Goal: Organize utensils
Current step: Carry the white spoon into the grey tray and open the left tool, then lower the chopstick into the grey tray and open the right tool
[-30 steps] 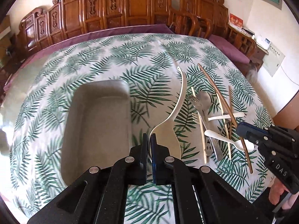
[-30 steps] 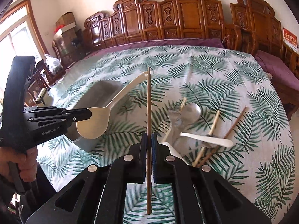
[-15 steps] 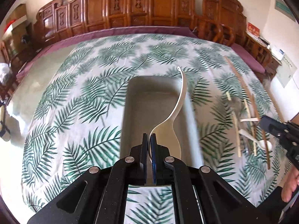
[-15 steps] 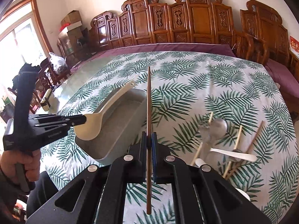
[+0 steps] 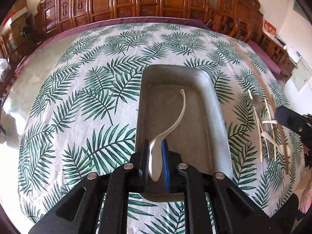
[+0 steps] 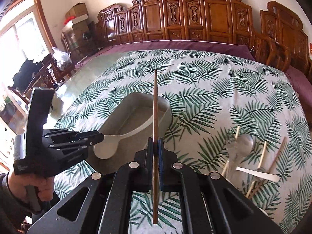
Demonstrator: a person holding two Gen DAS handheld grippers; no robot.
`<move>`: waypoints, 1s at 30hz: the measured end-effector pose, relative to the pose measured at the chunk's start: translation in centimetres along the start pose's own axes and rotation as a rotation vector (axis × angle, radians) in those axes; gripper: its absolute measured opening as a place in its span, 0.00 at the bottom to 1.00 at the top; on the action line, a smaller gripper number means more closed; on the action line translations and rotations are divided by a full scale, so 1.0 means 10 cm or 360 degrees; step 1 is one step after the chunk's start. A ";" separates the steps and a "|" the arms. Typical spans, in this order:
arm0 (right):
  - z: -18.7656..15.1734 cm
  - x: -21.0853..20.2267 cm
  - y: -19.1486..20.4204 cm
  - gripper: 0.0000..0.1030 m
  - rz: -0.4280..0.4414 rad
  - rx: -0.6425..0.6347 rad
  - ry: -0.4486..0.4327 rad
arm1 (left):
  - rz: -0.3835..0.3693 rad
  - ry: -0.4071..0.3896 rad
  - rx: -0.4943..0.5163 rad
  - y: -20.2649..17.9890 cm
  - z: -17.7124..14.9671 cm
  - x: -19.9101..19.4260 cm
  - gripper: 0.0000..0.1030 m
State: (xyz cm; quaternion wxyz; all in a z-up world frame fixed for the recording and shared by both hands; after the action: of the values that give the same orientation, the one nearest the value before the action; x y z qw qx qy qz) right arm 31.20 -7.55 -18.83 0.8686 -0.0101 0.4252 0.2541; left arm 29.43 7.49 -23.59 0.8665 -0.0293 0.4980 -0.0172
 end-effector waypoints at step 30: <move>-0.10 1.04 0.54 0.06 -0.0023 0.0077 0.0116 | 0.0001 -0.0330 0.0004 0.57 0.11 -0.99 0.71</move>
State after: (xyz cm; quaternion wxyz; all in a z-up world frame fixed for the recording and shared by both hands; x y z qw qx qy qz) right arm 33.32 1.44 -26.13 0.8544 -0.0015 0.4625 0.2369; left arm 25.40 13.75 -14.92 0.9134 -0.0295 0.4057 -0.0144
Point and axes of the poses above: each gripper's, at about its wrist camera, not at the fingertips, and x roughly the way its jaws point, y to its left, z to its top, the point moved 5 cm from there along x, roughly the way its jaws point, and after that the axes turned 1 degree about -z, right-handed, at the moved point
